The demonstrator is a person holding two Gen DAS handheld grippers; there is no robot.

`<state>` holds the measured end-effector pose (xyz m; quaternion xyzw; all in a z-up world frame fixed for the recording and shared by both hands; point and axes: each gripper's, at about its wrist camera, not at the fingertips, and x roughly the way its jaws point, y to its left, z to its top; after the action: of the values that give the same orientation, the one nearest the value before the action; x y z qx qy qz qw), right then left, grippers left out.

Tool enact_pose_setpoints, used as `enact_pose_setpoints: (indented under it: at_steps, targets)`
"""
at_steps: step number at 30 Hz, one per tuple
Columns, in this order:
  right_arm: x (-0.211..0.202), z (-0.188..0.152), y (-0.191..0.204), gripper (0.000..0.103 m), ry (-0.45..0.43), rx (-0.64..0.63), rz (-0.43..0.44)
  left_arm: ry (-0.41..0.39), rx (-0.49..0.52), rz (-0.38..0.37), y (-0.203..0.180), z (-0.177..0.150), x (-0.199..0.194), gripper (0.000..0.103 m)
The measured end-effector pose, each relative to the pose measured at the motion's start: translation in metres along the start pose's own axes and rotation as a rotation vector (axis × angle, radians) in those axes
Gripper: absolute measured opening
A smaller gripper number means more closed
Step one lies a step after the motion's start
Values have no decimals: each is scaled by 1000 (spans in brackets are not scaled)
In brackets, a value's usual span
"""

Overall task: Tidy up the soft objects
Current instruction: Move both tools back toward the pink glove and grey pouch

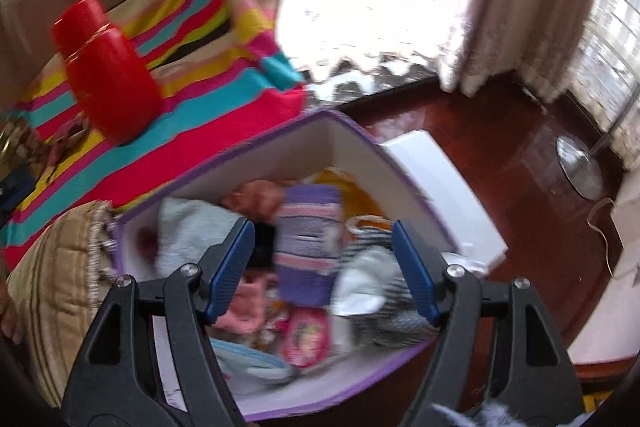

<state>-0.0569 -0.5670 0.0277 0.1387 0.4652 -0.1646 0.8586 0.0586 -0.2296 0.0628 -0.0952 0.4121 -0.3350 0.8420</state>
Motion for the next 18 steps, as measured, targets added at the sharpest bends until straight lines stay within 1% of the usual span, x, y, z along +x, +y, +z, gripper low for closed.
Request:
enact_pose_setpoints:
  at_steps: [1,4,7,14,18]
  targets:
    - [0,0,8,74,-1,-9,6,-11,-4,15,6,0,-5,52]
    - [2,0,39,74,5,-43,59,-33,-28,49,24,0,-17,52]
    - [4,-1,72,74,15,-85,109,-50,-72,89,50,-1,-30,52]
    - [12,-6,155,74,50,-208,225,-96,-159,147,103,-1,-58,52]
    - [18,-9,199,74,68,-263,283,-113,-201,180,130,6,-68,52]
